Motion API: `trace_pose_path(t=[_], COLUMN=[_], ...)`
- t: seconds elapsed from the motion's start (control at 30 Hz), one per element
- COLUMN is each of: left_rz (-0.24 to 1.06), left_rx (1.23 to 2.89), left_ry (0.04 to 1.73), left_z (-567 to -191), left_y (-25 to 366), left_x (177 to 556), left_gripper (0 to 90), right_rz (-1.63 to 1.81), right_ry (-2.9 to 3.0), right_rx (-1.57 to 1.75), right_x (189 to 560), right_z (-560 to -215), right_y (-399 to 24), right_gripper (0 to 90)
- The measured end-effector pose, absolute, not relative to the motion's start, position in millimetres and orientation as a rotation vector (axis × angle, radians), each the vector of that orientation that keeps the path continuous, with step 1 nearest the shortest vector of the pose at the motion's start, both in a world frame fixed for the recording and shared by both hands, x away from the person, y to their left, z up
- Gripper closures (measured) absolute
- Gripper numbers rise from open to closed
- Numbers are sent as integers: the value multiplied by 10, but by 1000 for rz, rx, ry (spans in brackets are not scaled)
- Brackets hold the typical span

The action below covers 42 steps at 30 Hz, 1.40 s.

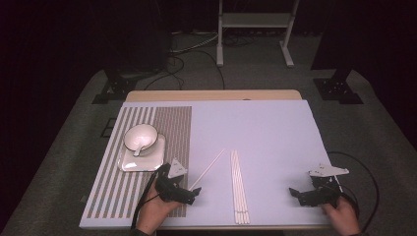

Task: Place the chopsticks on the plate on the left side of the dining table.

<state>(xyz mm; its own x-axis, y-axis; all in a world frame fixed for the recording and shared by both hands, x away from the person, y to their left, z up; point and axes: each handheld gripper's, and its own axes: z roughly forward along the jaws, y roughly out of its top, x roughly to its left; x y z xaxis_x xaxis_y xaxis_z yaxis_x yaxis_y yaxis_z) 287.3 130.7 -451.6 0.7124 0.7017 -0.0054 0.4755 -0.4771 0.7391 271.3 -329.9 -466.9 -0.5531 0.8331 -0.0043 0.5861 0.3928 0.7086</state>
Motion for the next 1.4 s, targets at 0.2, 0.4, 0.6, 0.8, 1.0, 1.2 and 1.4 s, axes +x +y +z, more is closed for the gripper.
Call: trace_pose_path(t=[0.2, 0.4, 0.6, 0.8, 1.0, 1.2, 1.4], left_rz=[386, 392, 397, 422, 450, 429, 418], left_rx=[2150, 2166, 2164, 2174, 2170, 2164, 2155], left_ry=[897, 896, 894, 880, 880, 882, 875], left_z=[-4541, -4585, -4606, -4611, -4590, -4596, -4595], left_y=[1225, 1161, 1135, 1110, 1097, 1082, 1071], left_x=[2905, 2918, 2922, 2903, 2874, 2869, 2858], left_gripper=[0, 0, 31, 106, 244, 350, 447], right_rz=[951, 952, 951, 950, 951, 952, 952], right_ry=[2297, 2297, 2297, 2298, 2298, 2297, 2296], right_rx=[1229, 1229, 1229, 1227, 1228, 1230, 1229], right_x=[2713, 2713, 2713, 2714, 2713, 2713, 2713], right_z=[-4669, -4669, -4669, -4670, -4669, -4669, -4670], right_y=[-3299, -3299, -3300, -3301, -3301, -3300, -3300], right_gripper=[0, 0, 0, 0, 0, 0, 0])
